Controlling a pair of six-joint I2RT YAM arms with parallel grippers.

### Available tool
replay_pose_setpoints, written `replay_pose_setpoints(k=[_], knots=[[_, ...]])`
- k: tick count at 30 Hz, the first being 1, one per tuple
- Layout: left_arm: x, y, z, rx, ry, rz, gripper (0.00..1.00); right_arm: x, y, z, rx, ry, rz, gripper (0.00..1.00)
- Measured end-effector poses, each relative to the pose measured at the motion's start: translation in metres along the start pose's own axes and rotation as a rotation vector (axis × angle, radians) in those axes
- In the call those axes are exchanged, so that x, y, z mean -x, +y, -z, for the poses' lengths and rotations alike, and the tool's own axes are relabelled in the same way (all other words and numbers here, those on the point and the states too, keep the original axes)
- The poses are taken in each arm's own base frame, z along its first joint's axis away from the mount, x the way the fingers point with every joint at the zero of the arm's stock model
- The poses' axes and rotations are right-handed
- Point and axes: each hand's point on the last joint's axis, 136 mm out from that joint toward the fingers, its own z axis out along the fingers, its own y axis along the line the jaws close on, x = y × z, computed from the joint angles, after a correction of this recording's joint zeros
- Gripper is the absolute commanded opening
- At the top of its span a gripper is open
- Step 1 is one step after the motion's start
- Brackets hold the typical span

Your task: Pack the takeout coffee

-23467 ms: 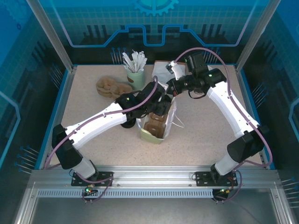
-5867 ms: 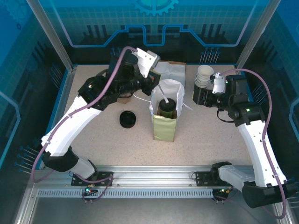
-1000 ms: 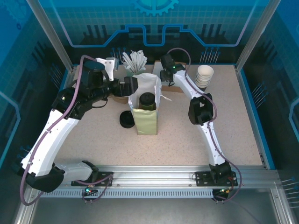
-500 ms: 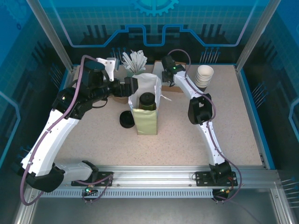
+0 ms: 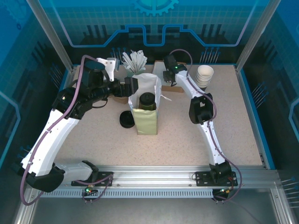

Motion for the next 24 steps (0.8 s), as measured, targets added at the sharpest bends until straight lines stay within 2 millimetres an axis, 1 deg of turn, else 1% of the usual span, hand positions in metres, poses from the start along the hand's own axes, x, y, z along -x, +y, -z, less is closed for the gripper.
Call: replay_pose_setpoints(k=[6,8,11,14,17,20,24], knots=[[-0.001,-0.001,0.000,-0.006,0.004,0.000,0.99,0.000,0.002,0.000,0.019,0.004,-0.002,0.13],[-0.002,-0.001,-0.001,-0.005,0.007,0.000,0.99,0.000,0.003,0.001,0.025,0.006,-0.001,0.11],[-0.003,0.000,-0.002,-0.003,0.011,0.000,0.99,0.004,0.004,0.008,0.036,-0.002,0.003,0.11],[-0.005,0.001,-0.003,-0.001,0.015,0.000,0.99,0.015,0.004,0.024,0.048,-0.027,0.009,0.08],[-0.005,0.001,-0.004,0.000,0.018,0.000,0.99,0.034,0.004,0.051,0.061,-0.075,0.017,0.03],[-0.005,0.001,-0.004,0.000,0.018,0.000,0.99,0.054,0.004,0.085,0.078,-0.131,0.021,0.00],[-0.007,0.002,-0.005,0.002,0.022,-0.002,0.99,0.079,0.005,0.138,0.104,-0.219,0.029,0.00]])
